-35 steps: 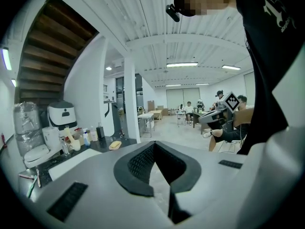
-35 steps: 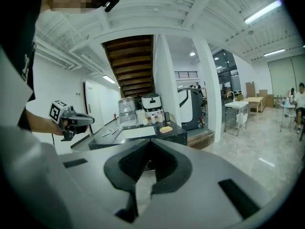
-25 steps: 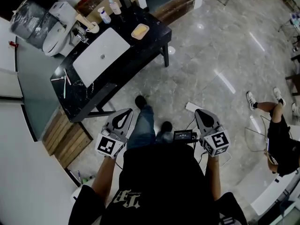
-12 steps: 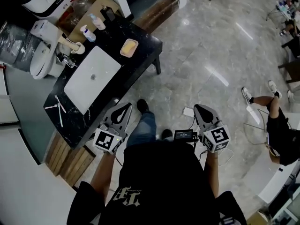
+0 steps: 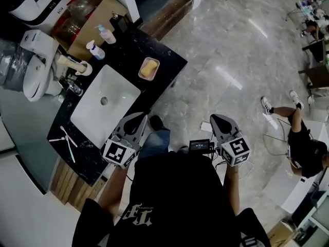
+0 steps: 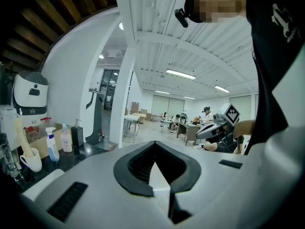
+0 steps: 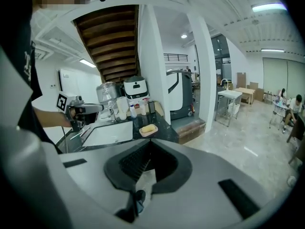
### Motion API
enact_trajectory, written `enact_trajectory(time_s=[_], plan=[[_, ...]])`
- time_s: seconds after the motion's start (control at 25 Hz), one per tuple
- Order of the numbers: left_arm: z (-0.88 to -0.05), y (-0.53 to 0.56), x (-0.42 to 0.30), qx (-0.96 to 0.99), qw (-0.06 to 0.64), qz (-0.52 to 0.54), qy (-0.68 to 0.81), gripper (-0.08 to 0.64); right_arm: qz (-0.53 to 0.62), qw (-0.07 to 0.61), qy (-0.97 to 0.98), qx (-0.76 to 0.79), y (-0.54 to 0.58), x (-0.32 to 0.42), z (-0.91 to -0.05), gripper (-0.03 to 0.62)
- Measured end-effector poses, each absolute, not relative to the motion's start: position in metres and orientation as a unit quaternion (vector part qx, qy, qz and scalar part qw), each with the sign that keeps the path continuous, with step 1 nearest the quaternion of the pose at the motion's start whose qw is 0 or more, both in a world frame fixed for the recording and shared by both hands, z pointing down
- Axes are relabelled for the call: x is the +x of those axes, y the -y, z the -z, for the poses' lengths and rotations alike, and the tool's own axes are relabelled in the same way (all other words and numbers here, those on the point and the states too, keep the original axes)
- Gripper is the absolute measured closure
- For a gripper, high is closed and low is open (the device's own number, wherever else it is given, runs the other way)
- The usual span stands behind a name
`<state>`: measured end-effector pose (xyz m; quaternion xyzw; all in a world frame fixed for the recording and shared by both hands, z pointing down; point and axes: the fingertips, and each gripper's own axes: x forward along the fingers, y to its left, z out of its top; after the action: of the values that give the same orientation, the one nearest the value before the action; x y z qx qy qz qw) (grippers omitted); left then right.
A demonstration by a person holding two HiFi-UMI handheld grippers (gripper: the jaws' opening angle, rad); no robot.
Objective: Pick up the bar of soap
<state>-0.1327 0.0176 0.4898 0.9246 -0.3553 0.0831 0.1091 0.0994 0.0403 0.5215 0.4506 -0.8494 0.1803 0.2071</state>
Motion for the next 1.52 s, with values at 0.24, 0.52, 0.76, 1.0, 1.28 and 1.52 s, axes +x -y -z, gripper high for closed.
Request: enact_trajectory(time_s=[0.24,0.52,0.76,1.0,1.28,1.52], plan=[[-0.507,0.011,-0.152,0.932,0.119,-0.082,0.334,0.558,-0.165,0.25,0.849,0.436,-0.019,0.059,-0.527,0.582],[-0.515,0.025,-0.175,0.931,0.132,-0.065,0.334,0.558,-0.165,0.257,0.844,0.441,0.004,0.034,-0.53,0.582],[-0.521,0.028,-0.185,0.929,0.143,-0.065,0.336,0.558,-0.166,0.255,0.842,0.445,0.023,0.025,-0.528,0.583],[-0.519,0.041,-0.183,0.928,0.137,-0.058,0.341,0.558,-0.147,0.254,0.855,0.428,0.045,0.015,-0.526,0.582],[-0.52,0.064,-0.17,0.918,0.14,-0.071,0.363,0.558,-0.139,0.242,0.87,0.407,0.078,0.026,-0.529,0.583],[-0.525,0.088,-0.143,0.906,0.152,-0.09,0.385,0.558,-0.143,0.228,0.886,0.379,0.121,0.051,-0.538,0.581]])
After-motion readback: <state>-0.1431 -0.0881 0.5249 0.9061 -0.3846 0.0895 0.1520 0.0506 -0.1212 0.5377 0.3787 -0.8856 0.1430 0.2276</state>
